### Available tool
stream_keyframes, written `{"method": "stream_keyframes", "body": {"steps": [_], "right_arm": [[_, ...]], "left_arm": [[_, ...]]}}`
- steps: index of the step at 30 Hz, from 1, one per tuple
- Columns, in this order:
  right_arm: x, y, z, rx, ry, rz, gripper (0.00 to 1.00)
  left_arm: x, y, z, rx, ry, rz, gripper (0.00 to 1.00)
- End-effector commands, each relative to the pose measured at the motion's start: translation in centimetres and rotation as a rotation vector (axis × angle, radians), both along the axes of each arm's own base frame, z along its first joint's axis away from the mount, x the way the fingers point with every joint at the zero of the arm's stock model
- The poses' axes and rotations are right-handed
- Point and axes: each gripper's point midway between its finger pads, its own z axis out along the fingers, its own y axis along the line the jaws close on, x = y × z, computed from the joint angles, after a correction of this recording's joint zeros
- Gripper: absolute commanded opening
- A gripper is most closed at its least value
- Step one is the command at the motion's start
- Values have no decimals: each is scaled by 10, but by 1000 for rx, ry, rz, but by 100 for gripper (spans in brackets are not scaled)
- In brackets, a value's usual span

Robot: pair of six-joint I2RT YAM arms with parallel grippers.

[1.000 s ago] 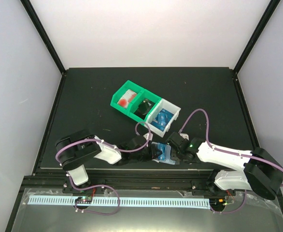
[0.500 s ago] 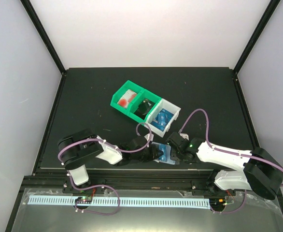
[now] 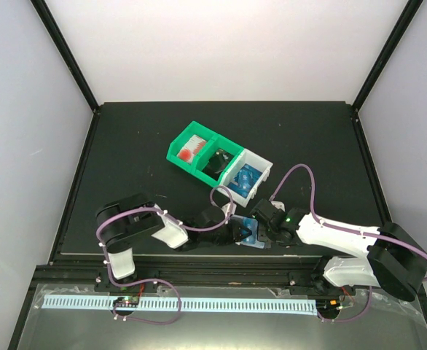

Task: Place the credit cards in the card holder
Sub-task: Insert the credit card into the card holder.

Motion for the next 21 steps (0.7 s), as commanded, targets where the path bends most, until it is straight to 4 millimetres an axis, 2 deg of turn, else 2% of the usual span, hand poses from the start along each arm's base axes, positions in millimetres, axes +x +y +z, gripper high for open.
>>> {"method": "stream_keyframes", "body": {"steps": [1,8,12,17,21], "right_arm": [[-8,-13,-12,-62,31,-8,35],[-8,-12,-12,-55,33,4,36],[-9,-10,-12,-42,36,10,37],[-10,-9,-13,-36,38,11,38],[-10,-9,-14,-34,40,12,38]], "left_arm": [[-9,10,-7,129,-43,-34,24],[-5,28,0,220,-99,-2,38],[-3,29,5,253,-135,-1,43],[4,29,8,294,-179,-2,43],[9,27,4,336,-198,-9,37]]}}
